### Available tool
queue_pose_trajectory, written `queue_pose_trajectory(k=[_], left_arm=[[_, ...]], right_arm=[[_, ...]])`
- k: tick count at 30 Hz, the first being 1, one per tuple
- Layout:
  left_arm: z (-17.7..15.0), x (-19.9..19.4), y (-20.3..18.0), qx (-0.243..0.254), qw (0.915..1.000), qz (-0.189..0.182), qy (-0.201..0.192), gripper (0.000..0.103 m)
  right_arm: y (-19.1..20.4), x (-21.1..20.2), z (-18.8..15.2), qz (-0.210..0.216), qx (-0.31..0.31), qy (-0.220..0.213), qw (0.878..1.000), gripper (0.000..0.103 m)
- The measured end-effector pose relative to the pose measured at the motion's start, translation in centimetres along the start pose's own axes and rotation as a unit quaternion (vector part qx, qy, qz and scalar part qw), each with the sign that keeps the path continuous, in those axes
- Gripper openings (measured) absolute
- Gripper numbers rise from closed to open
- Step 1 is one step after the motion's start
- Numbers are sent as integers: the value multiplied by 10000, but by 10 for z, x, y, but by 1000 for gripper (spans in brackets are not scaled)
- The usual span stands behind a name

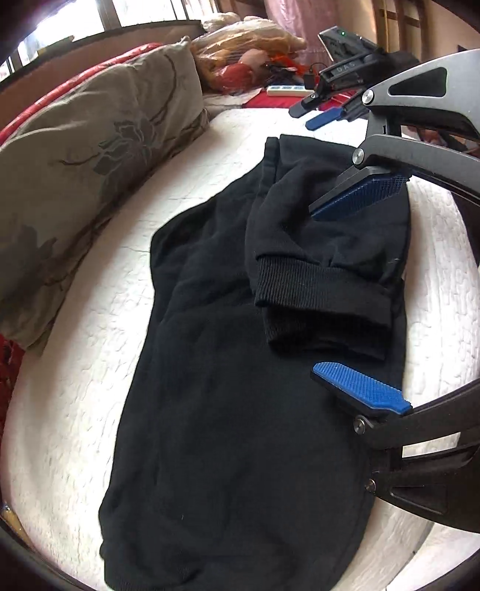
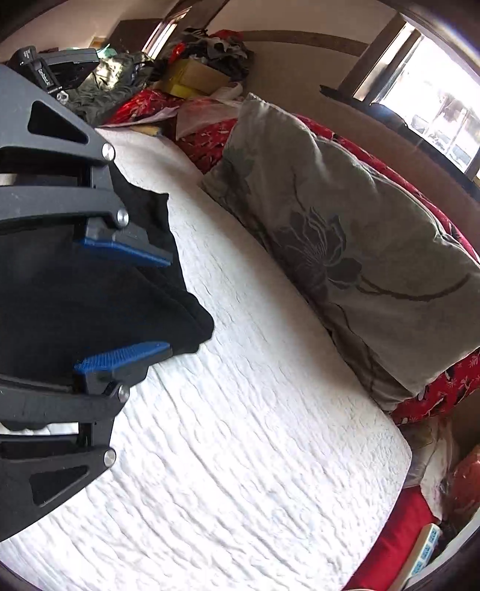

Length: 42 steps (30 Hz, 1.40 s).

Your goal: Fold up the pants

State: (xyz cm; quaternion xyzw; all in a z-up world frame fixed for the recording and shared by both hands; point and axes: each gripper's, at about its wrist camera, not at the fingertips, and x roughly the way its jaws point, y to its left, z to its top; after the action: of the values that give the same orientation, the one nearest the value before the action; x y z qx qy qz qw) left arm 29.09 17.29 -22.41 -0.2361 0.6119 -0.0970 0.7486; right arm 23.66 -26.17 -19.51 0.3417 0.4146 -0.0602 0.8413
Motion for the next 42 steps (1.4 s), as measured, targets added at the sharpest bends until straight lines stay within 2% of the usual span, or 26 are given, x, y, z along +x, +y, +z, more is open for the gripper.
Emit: queue_pose_trajectory(k=[3, 4, 5, 6, 7, 9, 11, 12, 13, 15, 16, 17, 19, 22, 25, 28, 33, 36, 38, 42], left_arm=[[2, 27, 0, -244, 9997, 47, 67, 81], [1, 34, 1, -260, 9995, 181, 84, 82], [0, 41, -1, -256, 9992, 309, 70, 78], [-1, 39, -4, -238, 9986, 482, -2, 73], [-1, 35, -9, -179, 9977, 629, -146, 59], [4, 30, -19, 52, 9952, 901, -377, 52], [9, 40, -23, 143, 9918, 1206, -392, 53], [10, 46, -25, 159, 9907, 1304, -366, 53], [7, 46, -28, 241, 9885, 1431, -427, 54], [2, 48, -34, 428, 9849, 1604, -499, 56], [1, 49, -34, 461, 9846, 1614, -499, 58], [-1, 49, -34, 450, 9856, 1552, -501, 59], [-1, 45, -28, 333, 9893, 1348, -450, 59], [-4, 32, -22, 221, 9927, 1113, -421, 59], [-10, 10, -17, 361, 9917, 1096, -569, 59], [-21, -12, -19, 598, 9847, 1368, -897, 57], [-37, -50, -10, 703, 9781, 1478, -1289, 61], [-46, -78, 1, 639, 9740, 1583, -1488, 68], [-48, -89, 15, 575, 9706, 1706, -1597, 82], [-45, -109, 51, 417, 9667, 1916, -1645, 87]], right_arm=[[2, 21, 11, -258, -384, 293, 9985, 53], [5, 30, 11, -352, -562, 396, 9970, 53], [6, 40, 11, -452, -728, 512, 9950, 49], [8, 48, 10, -465, -904, 584, 9931, 38], [11, 54, 8, -381, -1077, 685, 9911, 15], [15, 51, 12, -166, -1114, 607, 9918, 15], [9, 38, 19, 125, -837, 235, 9961, 15], [2, 41, 22, 157, -733, 275, 9968, 15], [-1, 50, 21, 7, -710, 391, 9967, 15], [-10, 66, 13, -275, -805, 615, 9945, 16], [-12, 70, 10, -341, -815, 658, 9939, 21], [-14, 69, 9, -367, -758, 619, 9945, 30], [-16, 64, 10, -286, -540, 634, 9961, 31], [-10, 46, 10, -281, -553, 473, 9970, 32], [5, 19, 6, -213, -735, 213, 9968, 35], [31, 4, -8, -112, -1065, 165, 9941, 41], [86, 3, -44, 19, -1785, 316, 9834, 43], [117, 14, -70, 76, -2073, 536, 9768, 49], [135, 22, -87, 59, -2231, 705, 9722, 55], [172, 40, -121, -25, -2639, 1015, 9592, 66]])
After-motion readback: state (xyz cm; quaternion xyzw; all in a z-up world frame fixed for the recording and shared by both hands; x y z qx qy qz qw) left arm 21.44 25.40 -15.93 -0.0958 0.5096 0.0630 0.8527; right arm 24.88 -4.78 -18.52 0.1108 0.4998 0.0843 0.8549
